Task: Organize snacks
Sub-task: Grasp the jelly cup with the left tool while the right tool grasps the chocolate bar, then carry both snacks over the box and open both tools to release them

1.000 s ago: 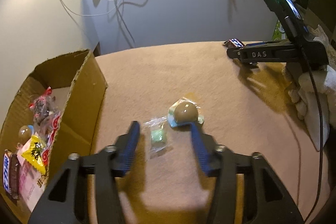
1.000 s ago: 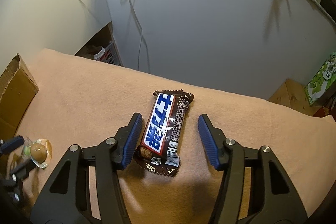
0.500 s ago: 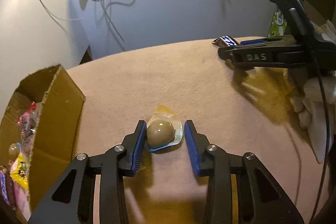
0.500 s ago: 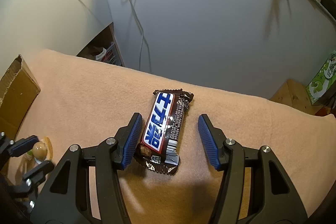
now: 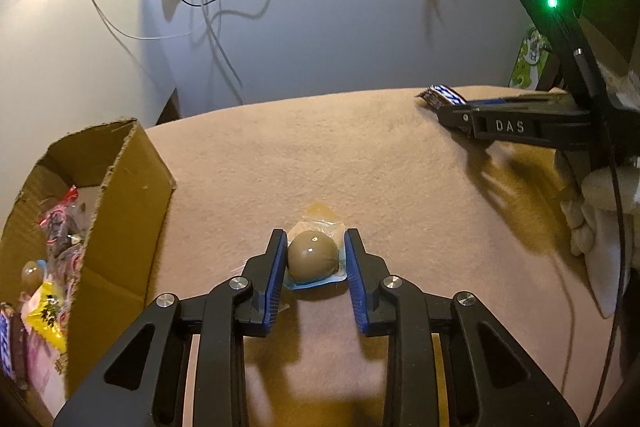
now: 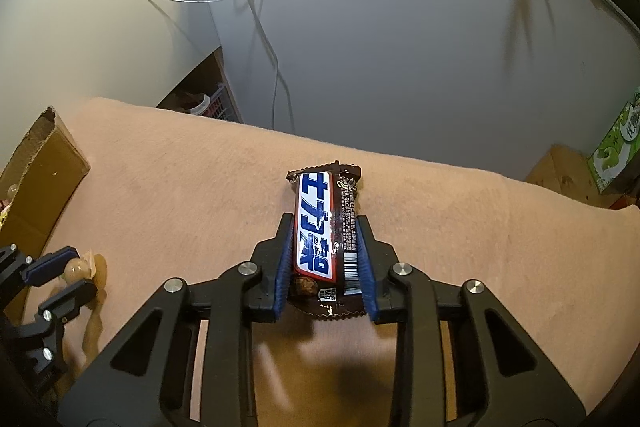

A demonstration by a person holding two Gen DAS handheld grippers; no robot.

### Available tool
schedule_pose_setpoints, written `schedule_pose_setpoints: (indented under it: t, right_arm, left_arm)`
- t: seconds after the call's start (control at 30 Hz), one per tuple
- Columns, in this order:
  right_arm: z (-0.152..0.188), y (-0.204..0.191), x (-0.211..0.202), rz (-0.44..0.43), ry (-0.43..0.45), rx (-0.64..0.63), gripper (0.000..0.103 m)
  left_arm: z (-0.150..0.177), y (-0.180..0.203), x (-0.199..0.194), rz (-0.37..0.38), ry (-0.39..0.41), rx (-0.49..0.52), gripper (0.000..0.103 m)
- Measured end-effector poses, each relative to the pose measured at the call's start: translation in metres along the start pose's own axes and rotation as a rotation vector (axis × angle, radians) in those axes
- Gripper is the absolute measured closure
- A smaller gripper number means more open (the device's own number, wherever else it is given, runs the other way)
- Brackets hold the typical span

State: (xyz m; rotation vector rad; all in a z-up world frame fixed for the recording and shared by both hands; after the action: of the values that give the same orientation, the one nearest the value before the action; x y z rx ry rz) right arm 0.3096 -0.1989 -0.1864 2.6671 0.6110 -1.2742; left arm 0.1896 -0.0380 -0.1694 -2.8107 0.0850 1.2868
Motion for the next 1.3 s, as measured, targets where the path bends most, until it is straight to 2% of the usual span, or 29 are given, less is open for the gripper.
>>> schedule_pose_setpoints:
  t: [0.23,0.5,0.8,1.3]
  right_arm:
    - [0.004,-0.004,-0.026,-0.011,0.033,0.003,0.073]
    - [-0.008,-0.038,-0.068,-0.066,0.115,-0.024,0.073]
    - [-0.03,-0.115,-0.09,-0.16,0.171,-0.099,0.073]
    - [-0.037,-0.225,-0.077,-0.284,0.169,-0.199,0.073]
  left_arm:
    - [-0.008,-0.003,-0.03,0.027,0.063,-0.017,0.076]
    - [-0.016,-0.016,-0.069,0.047,0.149,-0.047,0.076]
    - [-0.02,-0.051,-0.098,0.031,0.218,-0.1,0.076]
    - [-0.005,-0.117,-0.125,-0.024,0.275,-0.19,0.076]
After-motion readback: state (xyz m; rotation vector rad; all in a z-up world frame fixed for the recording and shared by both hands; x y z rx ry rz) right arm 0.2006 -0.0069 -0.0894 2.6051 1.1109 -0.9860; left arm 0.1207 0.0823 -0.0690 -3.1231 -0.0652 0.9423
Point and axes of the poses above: each gripper's, at about its wrist camera, not at the fingertips, and x roughly the way its jaws point, y to its right, z to its underside, the point moved 9 cm from there along x, roughly the way its jaws point, and after that the axes turned 3 degrees about -x, right-handed, at the moved point
